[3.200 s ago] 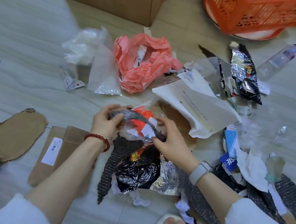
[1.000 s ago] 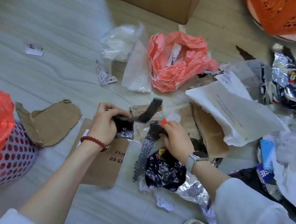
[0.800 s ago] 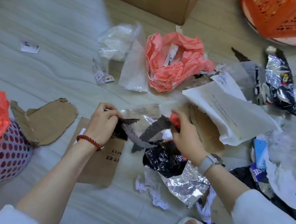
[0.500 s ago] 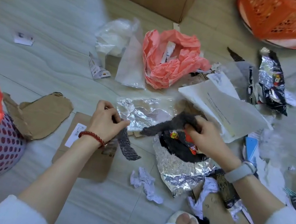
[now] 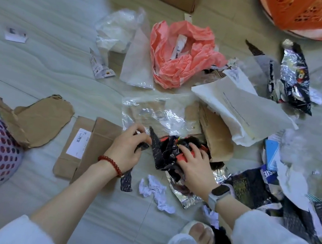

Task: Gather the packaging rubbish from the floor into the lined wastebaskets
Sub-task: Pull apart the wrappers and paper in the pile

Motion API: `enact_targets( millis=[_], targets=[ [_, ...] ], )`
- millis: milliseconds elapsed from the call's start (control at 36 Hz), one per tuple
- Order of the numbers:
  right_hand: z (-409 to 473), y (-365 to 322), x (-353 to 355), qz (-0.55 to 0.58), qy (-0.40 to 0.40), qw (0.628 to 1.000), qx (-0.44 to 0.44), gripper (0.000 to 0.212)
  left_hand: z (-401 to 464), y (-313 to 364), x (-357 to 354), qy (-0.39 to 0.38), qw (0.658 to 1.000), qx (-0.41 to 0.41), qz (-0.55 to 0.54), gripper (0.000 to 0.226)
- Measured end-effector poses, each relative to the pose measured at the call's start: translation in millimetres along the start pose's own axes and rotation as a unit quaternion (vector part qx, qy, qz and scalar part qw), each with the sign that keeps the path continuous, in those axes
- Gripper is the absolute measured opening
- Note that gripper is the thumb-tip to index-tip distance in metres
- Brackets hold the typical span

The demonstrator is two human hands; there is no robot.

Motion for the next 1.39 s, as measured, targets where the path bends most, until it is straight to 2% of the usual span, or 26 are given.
enact_targets(
  millis=[83,194,250,333,389,500,583,639,694,833,944,1056,1139,1222,1389],
  targets=[
    [-7.5,0.0,-0.9,-0.014,0.019,1.000,-0.008,0.043,-12.2,-0.6,-14.3,-0.008,0.999,-0.017,0.038,0.027],
    [-18.7,-0.3,6.5,0.005,0.094,0.996,0.005,0.042,-37.3,4.1,-37.3,-0.021,0.991,-0.045,0.121,0.049],
    [-24.2,0.3,11.2,-0.012,0.114,0.993,-0.001,0.060,-49.2,8.1,-47.5,-0.007,0.986,-0.083,0.147,0.057],
    [-28.8,0.3,14.6,-0.031,0.111,0.993,0.006,0.081,-68.5,13.5,-67.8,-0.012,0.975,-0.143,0.172,0.053],
    [-29.4,1.5,12.9,-0.053,0.102,0.993,0.014,0.078,-78.9,17.5,-84.8,-0.040,0.961,-0.170,0.216,0.050],
    [-23.3,-1.9,-1.8,-0.036,0.010,0.999,0.034,0.067,-88.7,14.0,-111.8,-0.095,0.937,-0.163,0.293,0.036],
    [-19.4,0.7,-8.5,-0.006,-0.018,1.000,0.014,0.050,-92.2,-0.3,-120.3,-0.119,0.928,-0.148,0.322,0.041],
    [-17.9,0.8,-9.6,0.007,0.005,1.000,0.002,0.038,-90.1,-5.8,-118.1,-0.122,0.932,-0.137,0.314,0.044],
    [-17.2,-0.8,-9.7,-0.008,0.034,0.999,-0.007,0.028,-85.8,-5.9,-110.3,-0.085,0.943,-0.139,0.291,0.035],
    [-17.9,-8.0,-4.8,-0.034,0.086,0.996,-0.004,0.031,-81.9,-10.2,-91.9,0.006,0.958,-0.161,0.236,0.031],
    [-18.7,-11.4,-1.3,-0.014,0.133,0.990,0.040,0.029,-75.5,-10.9,-81.6,0.013,0.969,-0.164,0.185,0.028],
    [-20.3,-4.8,9.8,0.017,0.147,0.988,0.048,0.036,-64.1,-7.2,-65.2,0.000,0.976,-0.164,0.141,0.030],
    [-22.3,0.3,34.8,0.085,0.170,0.979,0.068,0.039,-52.6,6.5,-37.3,0.022,0.976,-0.176,0.129,0.024],
    [-21.0,11.7,71.6,0.147,0.199,0.967,0.065,0.037,-35.7,25.0,1.8,0.066,0.971,-0.204,0.108,0.031],
    [-8.4,22.2,170.4,0.261,0.289,0.919,0.065,0.030,-5.6,57.0,101.6,0.154,0.955,-0.225,0.113,0.041]
  ],
)
Point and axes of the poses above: each hand's wrist, its own z-axis towards the middle knuckle, its own x-axis out of the back of the hand, y = z × x, the point moved 8 cm from there along z, towards the middle knuckle, and after that the axes turned 6 degrees about x, right-handed, at the moved point
